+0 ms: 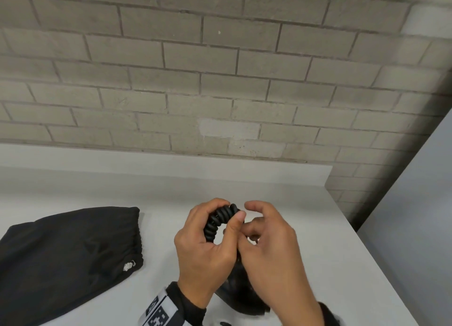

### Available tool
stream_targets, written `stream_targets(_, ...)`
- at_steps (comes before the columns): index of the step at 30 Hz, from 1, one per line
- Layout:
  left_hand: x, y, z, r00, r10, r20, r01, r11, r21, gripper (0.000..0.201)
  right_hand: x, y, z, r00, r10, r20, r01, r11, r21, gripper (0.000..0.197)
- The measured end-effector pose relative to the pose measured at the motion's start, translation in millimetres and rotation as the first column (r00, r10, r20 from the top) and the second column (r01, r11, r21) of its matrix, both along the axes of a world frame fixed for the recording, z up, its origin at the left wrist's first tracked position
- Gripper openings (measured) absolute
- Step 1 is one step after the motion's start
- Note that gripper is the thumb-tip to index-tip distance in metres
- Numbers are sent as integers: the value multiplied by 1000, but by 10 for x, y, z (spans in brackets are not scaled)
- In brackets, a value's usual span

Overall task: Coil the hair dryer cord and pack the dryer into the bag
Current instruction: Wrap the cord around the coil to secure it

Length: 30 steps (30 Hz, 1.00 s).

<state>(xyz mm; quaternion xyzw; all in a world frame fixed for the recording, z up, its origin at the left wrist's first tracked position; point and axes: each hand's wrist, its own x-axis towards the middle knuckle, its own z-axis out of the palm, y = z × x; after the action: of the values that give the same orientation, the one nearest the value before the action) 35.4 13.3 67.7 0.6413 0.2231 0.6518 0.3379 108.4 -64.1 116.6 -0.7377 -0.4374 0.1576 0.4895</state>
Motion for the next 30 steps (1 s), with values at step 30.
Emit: stream_targets(30, -68, 232, 72, 967, -255, 17, 250, 932, -261, 6, -3, -238, -486, 941, 227, -252, -171, 959, 227, 21)
